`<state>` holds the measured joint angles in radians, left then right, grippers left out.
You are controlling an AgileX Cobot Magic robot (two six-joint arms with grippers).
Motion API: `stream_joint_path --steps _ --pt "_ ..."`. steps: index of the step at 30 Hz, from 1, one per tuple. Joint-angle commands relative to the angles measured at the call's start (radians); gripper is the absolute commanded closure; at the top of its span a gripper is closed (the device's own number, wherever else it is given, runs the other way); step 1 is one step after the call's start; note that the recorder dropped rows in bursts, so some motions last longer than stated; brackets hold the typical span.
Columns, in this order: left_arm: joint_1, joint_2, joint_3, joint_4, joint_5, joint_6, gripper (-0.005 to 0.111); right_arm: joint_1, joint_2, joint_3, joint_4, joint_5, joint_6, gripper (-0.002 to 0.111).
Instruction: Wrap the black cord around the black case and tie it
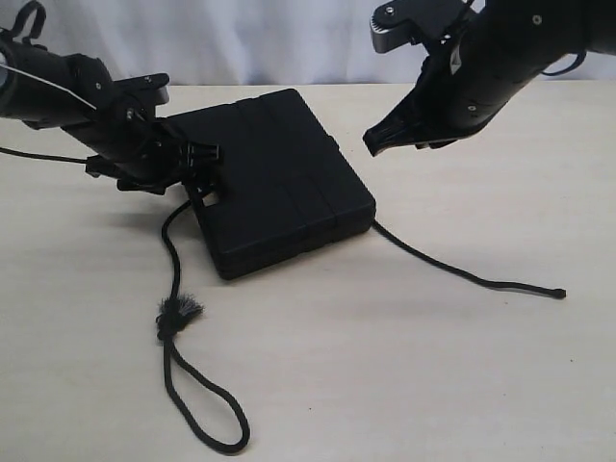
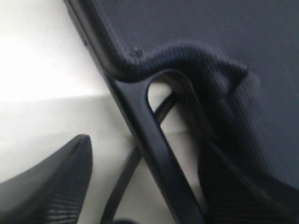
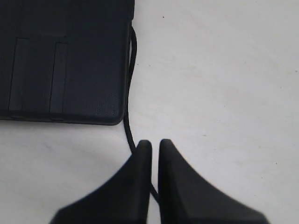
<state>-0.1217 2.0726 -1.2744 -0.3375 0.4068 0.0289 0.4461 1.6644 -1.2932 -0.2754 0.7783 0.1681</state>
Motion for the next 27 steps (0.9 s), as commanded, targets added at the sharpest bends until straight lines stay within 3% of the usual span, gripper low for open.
stream_joint_path --steps 1,8,12,20,27 --pt "-0.005 0.016 -0.009 -0.029 -0.038 -0.011 0.053 0.001 -0.001 0.000 0.025 -0.034 -0.005 0.103" --pt "-0.006 0.062 -0.009 -0.095 -0.025 -0.008 0.090 0.038 -0.001 0.084 0.010 -0.085 -0.041 0.103" --pt "-0.006 0.054 -0.009 -0.132 -0.014 -0.008 0.103 0.082 -0.003 0.130 -0.007 -0.110 -0.082 0.103" --pt "-0.006 0.003 -0.009 -0.157 0.047 -0.008 0.106 0.205 -0.003 0.268 -0.010 -0.366 -0.156 0.101" --pt "-0.007 -0.065 -0.009 -0.155 0.076 -0.007 0.106 0.333 -0.003 0.357 -0.032 -0.553 -0.310 0.085"
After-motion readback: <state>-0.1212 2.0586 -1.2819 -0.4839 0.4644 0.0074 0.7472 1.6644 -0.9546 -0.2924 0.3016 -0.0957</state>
